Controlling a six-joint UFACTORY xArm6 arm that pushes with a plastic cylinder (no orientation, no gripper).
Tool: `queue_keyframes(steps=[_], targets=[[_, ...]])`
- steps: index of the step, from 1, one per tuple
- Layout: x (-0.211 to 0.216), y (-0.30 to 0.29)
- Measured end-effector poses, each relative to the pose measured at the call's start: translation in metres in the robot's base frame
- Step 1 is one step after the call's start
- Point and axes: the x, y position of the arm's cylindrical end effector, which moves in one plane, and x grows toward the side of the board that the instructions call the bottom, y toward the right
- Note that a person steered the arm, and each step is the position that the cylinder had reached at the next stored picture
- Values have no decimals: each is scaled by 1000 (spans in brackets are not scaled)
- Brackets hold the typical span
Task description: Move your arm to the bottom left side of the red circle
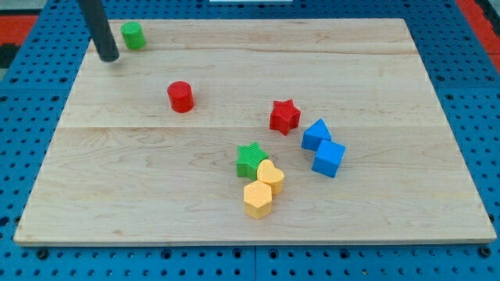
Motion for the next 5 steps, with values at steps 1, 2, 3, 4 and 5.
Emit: queue_keyframes(steps=[1, 2, 3, 4, 5], targets=[[51, 0], [102, 19], [129, 46], [145, 54], [146, 76]])
